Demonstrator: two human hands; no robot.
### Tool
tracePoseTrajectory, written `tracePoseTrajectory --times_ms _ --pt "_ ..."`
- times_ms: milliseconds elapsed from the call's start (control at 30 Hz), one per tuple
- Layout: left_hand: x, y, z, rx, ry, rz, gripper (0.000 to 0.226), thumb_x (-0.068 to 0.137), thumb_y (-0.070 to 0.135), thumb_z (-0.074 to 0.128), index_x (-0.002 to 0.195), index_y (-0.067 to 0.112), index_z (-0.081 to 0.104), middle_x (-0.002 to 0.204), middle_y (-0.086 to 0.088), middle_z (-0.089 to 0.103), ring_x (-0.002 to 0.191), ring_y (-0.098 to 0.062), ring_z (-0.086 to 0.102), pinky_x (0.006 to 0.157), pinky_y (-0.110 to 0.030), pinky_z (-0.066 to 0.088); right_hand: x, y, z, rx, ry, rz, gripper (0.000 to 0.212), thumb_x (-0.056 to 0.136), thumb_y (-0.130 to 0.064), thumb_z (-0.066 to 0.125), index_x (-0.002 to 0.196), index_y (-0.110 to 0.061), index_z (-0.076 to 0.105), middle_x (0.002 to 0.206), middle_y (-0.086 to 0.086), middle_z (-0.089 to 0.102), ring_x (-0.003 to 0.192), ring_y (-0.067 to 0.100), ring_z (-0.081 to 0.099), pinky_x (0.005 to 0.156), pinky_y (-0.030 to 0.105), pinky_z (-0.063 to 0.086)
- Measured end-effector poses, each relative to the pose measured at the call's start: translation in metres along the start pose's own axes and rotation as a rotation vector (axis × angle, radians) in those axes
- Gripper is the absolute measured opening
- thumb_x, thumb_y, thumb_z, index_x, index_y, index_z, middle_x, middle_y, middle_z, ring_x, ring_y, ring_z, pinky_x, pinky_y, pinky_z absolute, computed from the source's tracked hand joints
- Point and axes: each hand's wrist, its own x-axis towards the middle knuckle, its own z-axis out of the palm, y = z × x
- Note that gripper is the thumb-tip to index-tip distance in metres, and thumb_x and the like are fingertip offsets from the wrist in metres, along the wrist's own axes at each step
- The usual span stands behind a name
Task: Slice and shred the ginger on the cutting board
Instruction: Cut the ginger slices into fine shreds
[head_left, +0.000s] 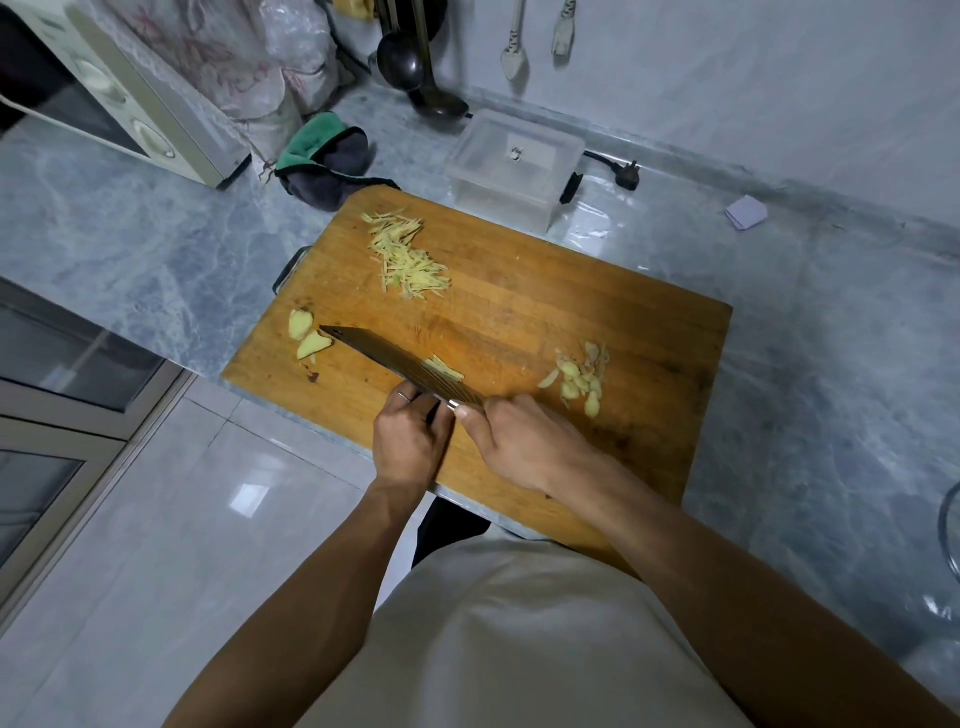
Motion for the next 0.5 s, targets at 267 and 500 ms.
tracePoseTrajectory --times_ms 267,500 --pt "-0.001 0.000 0.000 -0.023 0.008 0.001 0.034 0.084 0.022 0.050 0.077 -0.002 0.073 0.087 -0.020 0.071 0.069 -0.036 0.068 0.056 -0.028 0.050 -0.015 0.011 0.002 -0.031 0.018 -0.028 0.053 0.107 -0.051 0.026 0.081 -0.014 0.052 0.065 0.001 0.047 0.051 0.014 0.042 0.045 0.028 0.028" --pt "-0.002 -0.001 0.001 -0.047 -0.028 -0.040 0.037 0.083 0.021 0.047 0.071 -0.005 0.070 0.087 -0.022 0.069 0.067 -0.037 0.067 0.055 -0.030 0.051 -0.004 0.007 0.006 -0.036 0.002 -0.014 0.050 0.107 -0.052 0.024 0.089 -0.015 0.052 0.070 0.004 0.048 0.064 0.028 0.052 0.056 0.033 0.037"
